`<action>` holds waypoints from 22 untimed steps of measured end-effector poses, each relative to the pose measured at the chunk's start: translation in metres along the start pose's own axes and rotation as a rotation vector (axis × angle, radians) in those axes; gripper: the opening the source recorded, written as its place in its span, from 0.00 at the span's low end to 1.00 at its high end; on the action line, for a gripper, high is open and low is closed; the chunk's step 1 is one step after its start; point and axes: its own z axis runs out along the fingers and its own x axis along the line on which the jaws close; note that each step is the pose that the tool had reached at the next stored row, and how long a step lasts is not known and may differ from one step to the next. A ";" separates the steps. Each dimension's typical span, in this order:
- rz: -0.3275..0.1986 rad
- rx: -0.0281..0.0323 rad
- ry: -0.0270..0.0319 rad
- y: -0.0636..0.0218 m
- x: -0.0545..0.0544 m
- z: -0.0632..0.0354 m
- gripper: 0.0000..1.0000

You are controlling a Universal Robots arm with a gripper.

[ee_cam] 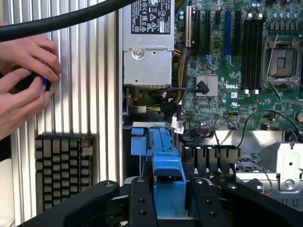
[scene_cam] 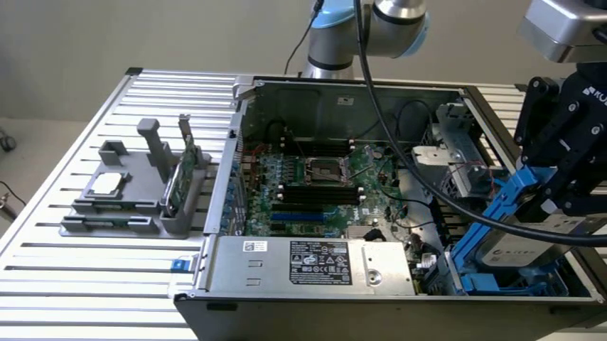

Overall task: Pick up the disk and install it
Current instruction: 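Pick up the disk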

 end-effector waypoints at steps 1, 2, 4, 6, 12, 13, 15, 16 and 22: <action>0.000 0.0002 0.0000 0.0001 0.000 0.0005 0.33; 0.000 0.0004 0.0002 0.0002 0.000 0.0010 0.33; 0.000 0.0009 0.0002 0.0003 0.000 0.0019 0.33; 0.000 0.0014 0.0000 0.0003 0.000 0.0032 0.33; 0.000 0.0027 -0.0001 0.0005 -0.003 0.0068 0.33; 0.000 0.0027 0.0001 0.0005 -0.003 0.0071 0.33; 0.000 0.0032 0.0001 0.0006 -0.004 0.0084 0.33; 0.000 0.0038 0.0000 0.0007 -0.004 0.0093 0.33; 0.000 0.0075 0.0000 0.0007 -0.005 0.0168 0.33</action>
